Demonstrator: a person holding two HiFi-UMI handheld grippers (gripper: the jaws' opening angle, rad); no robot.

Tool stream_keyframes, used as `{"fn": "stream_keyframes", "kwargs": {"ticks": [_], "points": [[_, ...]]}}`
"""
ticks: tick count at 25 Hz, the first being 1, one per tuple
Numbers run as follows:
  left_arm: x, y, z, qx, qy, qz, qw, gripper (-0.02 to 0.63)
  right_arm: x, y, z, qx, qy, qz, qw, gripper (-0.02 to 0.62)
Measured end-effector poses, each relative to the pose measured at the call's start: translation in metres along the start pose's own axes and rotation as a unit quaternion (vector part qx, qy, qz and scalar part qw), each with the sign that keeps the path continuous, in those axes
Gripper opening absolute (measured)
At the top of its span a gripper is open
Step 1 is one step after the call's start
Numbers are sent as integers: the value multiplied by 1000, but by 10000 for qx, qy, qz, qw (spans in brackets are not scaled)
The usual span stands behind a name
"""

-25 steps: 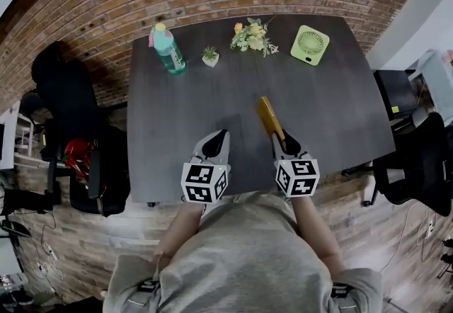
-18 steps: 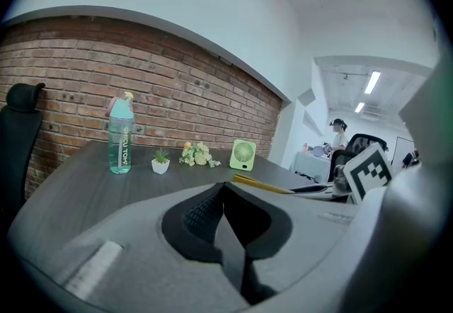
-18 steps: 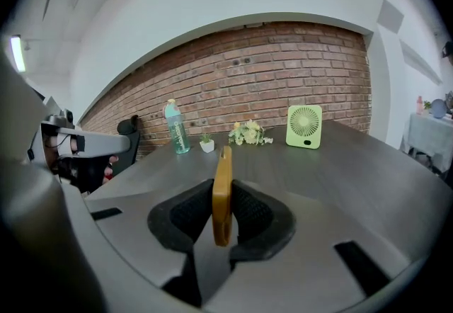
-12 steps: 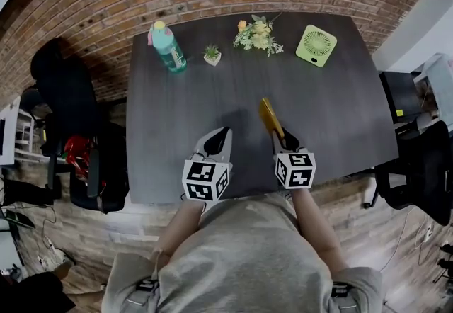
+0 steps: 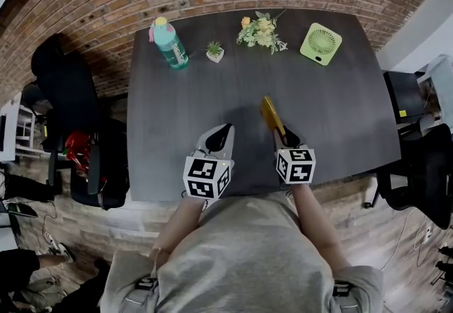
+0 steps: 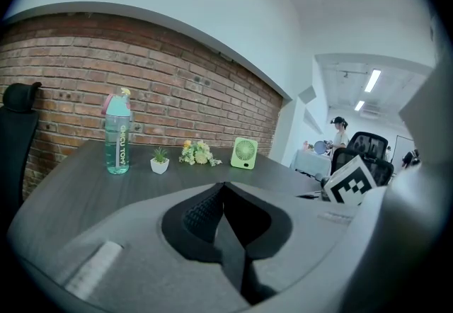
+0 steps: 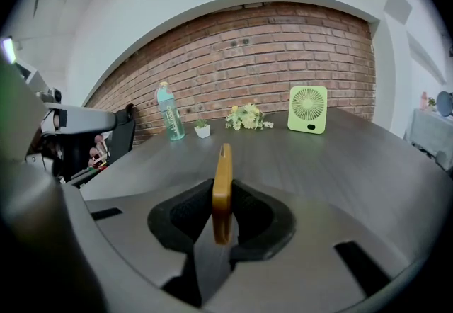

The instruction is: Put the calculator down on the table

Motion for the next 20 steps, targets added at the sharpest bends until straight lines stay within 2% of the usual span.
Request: {"fn": "stream_keyframes", "kwargs": {"ticks": [13,20], "points": [[1,-3,1,35,37,-36,10000,18,-12,9,18,5,-357,309,9989,83],[-2,-2,0,44,37,-45,10000,18,-19,11,22,-25,-463,246,9986,84]]}}
Point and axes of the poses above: the fingertips, and each gripper's own axes: z forward along the fingers, y to its right, x out of its top, the point moved 8 cm from there along -z, backward along the fingers, and after that the axes turned 6 degrees about -z, right-handed, at the moved point
